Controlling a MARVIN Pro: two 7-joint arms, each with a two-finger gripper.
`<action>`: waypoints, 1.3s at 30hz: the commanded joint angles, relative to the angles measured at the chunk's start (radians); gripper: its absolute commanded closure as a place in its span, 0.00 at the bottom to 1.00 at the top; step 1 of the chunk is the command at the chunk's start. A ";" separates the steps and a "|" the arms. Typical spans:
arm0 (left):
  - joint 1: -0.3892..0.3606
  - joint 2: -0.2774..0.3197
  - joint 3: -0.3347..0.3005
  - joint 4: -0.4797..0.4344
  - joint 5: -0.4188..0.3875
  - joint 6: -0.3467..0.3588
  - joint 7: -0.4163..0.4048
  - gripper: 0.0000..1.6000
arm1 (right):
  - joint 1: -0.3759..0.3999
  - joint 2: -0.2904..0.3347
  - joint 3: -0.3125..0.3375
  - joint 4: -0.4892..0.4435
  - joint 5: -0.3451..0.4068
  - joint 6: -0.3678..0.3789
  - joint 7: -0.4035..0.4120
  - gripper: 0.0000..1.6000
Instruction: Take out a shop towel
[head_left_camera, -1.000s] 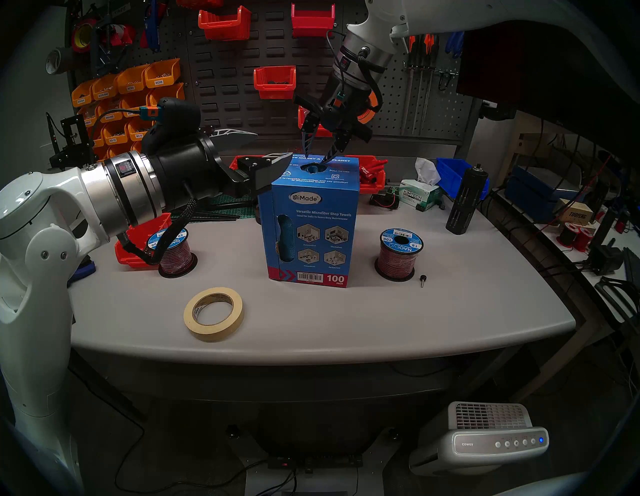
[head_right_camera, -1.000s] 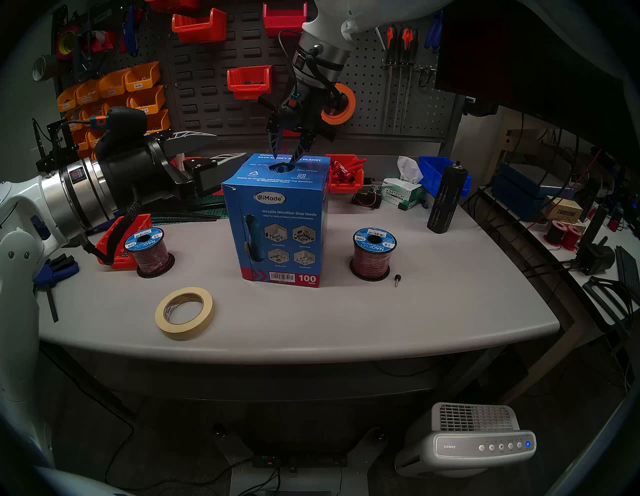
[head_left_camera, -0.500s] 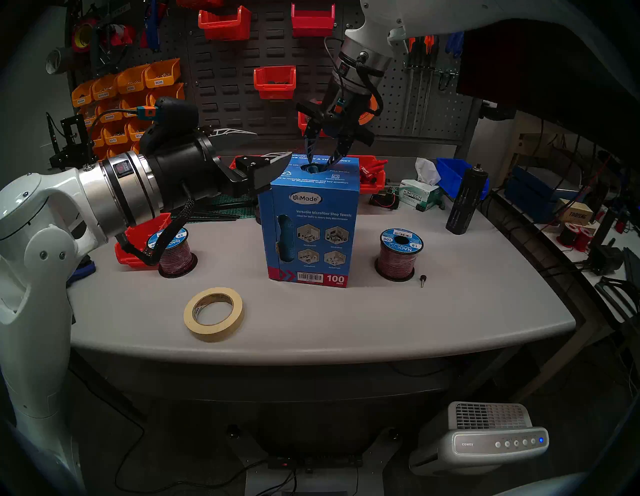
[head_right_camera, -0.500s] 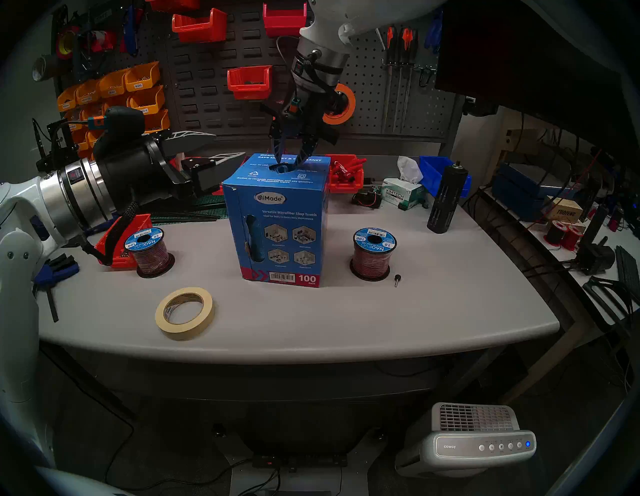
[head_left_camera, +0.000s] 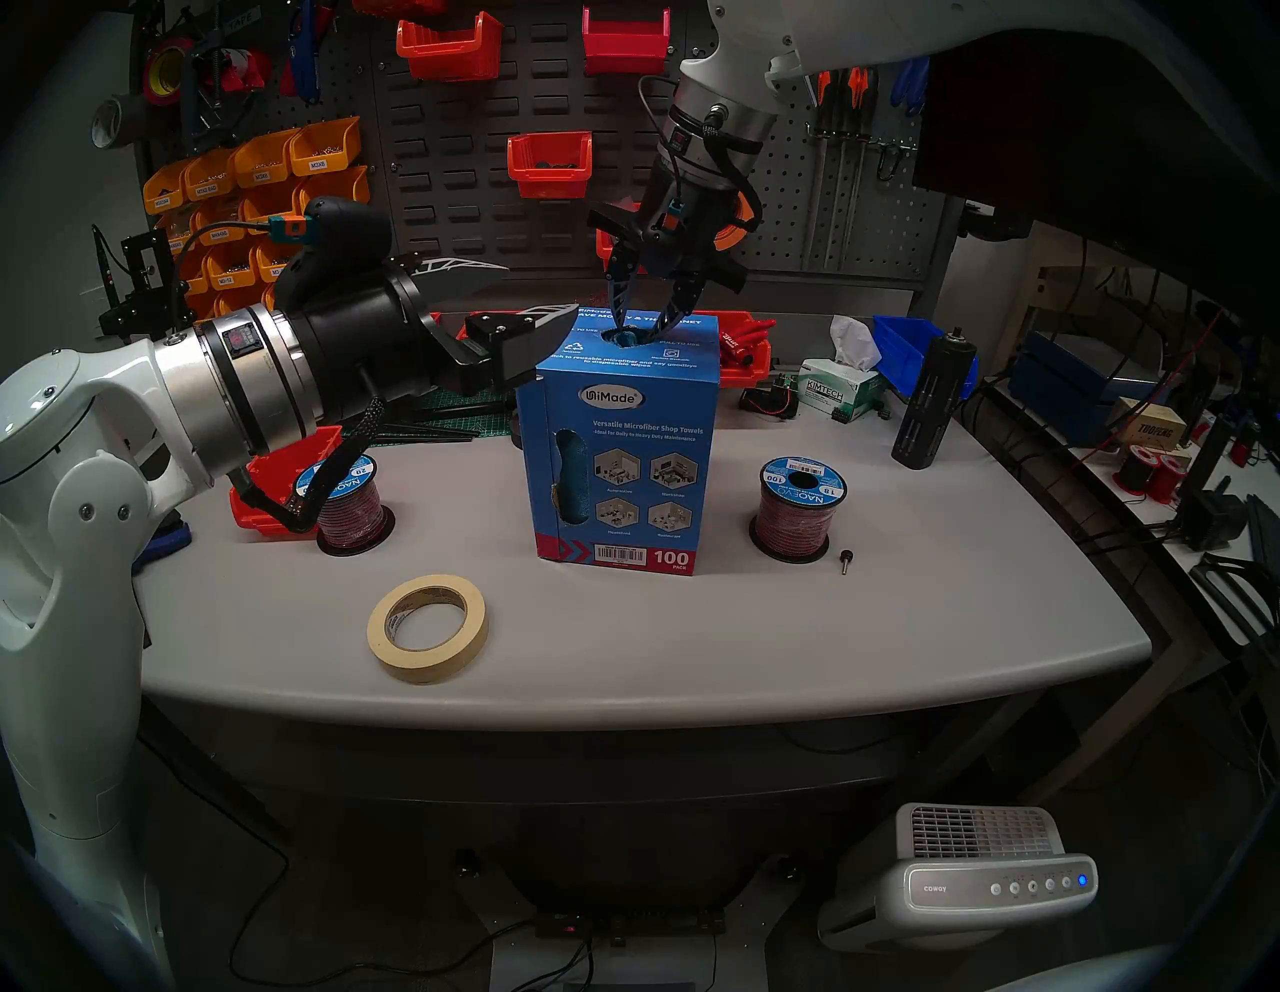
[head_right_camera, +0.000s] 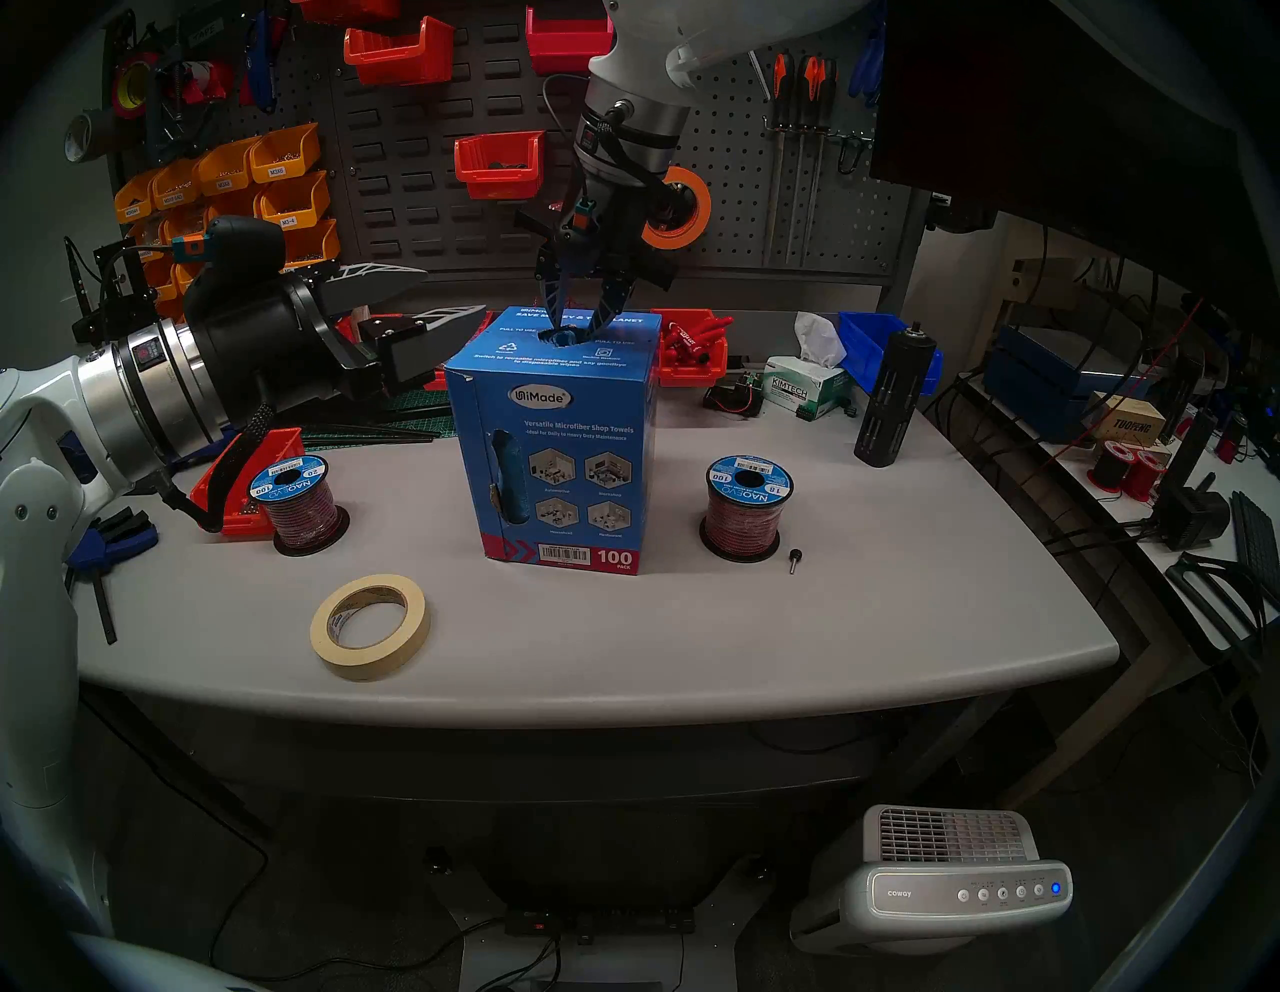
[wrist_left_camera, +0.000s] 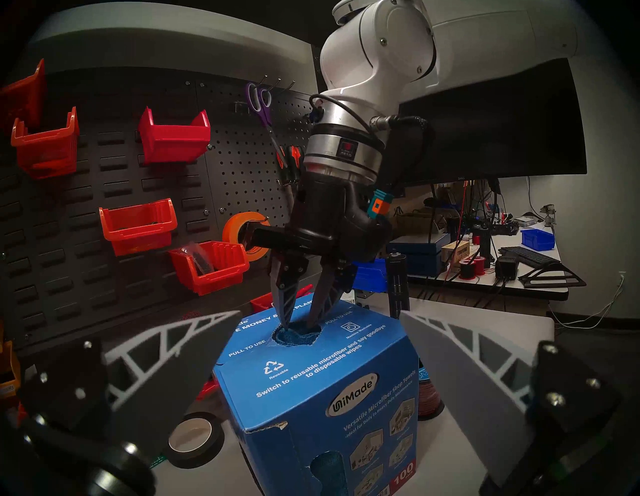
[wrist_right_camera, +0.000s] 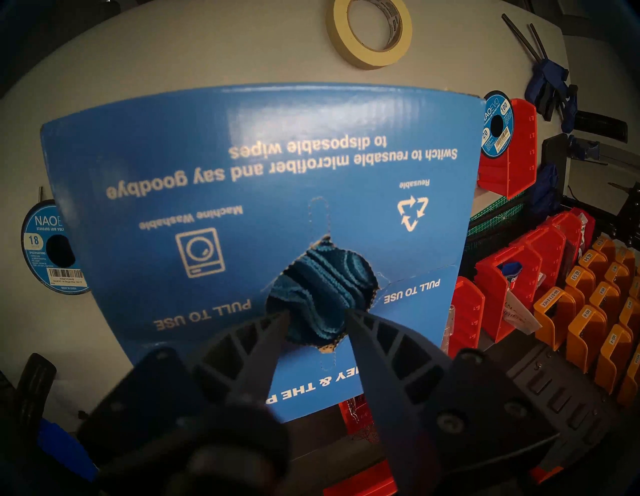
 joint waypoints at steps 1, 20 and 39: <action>-0.007 -0.004 -0.020 -0.002 0.007 -0.015 0.002 0.00 | 0.049 -0.001 -0.008 0.017 0.000 0.002 0.064 0.40; 0.003 -0.018 -0.028 -0.003 0.037 -0.016 -0.010 0.00 | 0.048 -0.020 -0.040 0.007 0.020 0.002 0.063 0.38; 0.014 -0.032 -0.035 -0.006 0.067 -0.016 -0.025 0.00 | 0.039 -0.038 -0.050 0.009 0.031 0.002 0.057 0.40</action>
